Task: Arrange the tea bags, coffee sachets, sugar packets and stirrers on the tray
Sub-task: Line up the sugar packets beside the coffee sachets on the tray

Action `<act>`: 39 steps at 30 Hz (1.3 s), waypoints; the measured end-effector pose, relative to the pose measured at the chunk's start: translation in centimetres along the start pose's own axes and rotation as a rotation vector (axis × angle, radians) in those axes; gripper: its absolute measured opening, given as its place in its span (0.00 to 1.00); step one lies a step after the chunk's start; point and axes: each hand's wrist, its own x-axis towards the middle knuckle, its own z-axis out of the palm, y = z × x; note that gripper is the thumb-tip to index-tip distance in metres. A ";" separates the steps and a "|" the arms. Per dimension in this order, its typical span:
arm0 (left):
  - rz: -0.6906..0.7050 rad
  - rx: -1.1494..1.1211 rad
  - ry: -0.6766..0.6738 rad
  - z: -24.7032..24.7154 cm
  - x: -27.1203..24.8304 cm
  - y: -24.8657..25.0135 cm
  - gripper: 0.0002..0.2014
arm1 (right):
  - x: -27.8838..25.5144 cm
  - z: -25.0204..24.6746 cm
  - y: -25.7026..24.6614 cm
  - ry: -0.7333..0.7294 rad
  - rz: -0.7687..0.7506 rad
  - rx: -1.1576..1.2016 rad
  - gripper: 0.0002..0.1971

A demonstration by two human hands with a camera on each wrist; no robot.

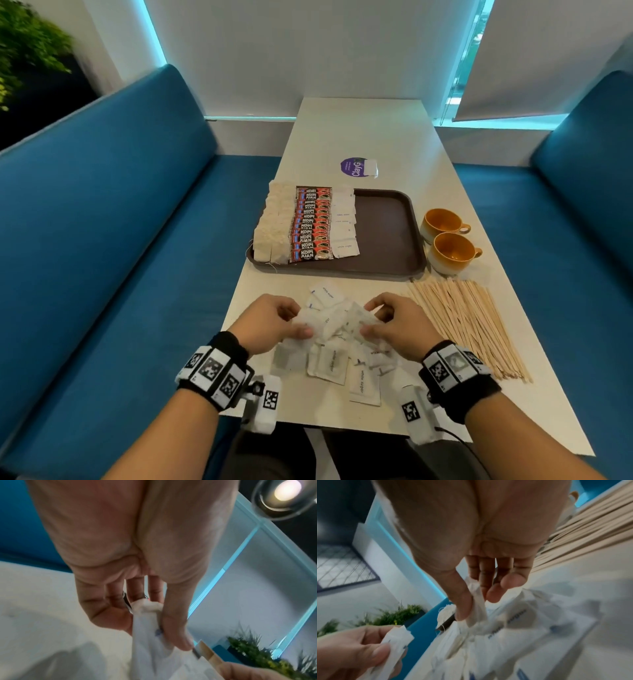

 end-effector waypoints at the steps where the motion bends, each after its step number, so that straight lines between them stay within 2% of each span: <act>1: 0.013 -0.011 -0.025 0.6 0.5 0.5 0.17 | 0.0 -0.7 0.2 0.020 -0.017 0.038 0.14; 5: -0.005 0.229 0.006 3.6 1.9 2.5 0.15 | -0.8 -3.9 0.2 0.056 -0.041 0.147 0.02; 10: 0.011 0.360 0.011 5.3 2.2 3.1 0.16 | -1.4 -4.9 0.0 -0.025 0.031 0.192 0.05; 14: 0.061 0.288 0.015 4.1 1.2 3.1 0.15 | 0.6 -1.9 -0.6 -0.110 0.046 0.124 0.11; 16: 0.056 0.166 0.044 3.0 0.6 2.7 0.20 | 1.7 0.0 -1.2 -0.122 0.048 -0.010 0.12; 19: 0.020 0.046 0.028 1.2 -0.6 2.3 0.27 | 2.8 1.7 -2.0 -0.066 -0.006 -0.257 0.13; 22: 0.055 -0.009 -0.065 1.2 -1.5 1.9 0.18 | 3.6 2.4 -2.0 -0.061 0.009 -0.226 0.21; 25: 0.057 0.111 -0.127 3.1 -2.0 1.6 0.16 | 3.9 2.4 -1.9 -0.063 0.038 -0.166 0.27; 26: 0.056 0.163 -0.127 3.9 -1.9 1.6 0.16 | 3.8 2.1 -1.8 -0.055 0.030 -0.165 0.25; 30: 0.115 0.358 -0.142 6.4 -1.9 1.3 0.17 | 2.8 -1.6 -1.8 -0.070 -0.011 -0.123 0.09; 33: 0.132 0.417 -0.117 7.0 -2.0 1.3 0.20 | 1.1 -5.0 -1.8 -0.158 -0.017 -0.013 0.07; 35: 0.144 0.434 -0.120 7.0 -2.0 1.6 0.21 | 0.2 -5.7 -1.5 -0.238 0.010 -0.015 0.11; 39: 0.154 0.458 -0.155 6.9 -1.7 2.0 0.21 | -0.6 -3.9 0.6 -0.319 0.068 -0.304 0.26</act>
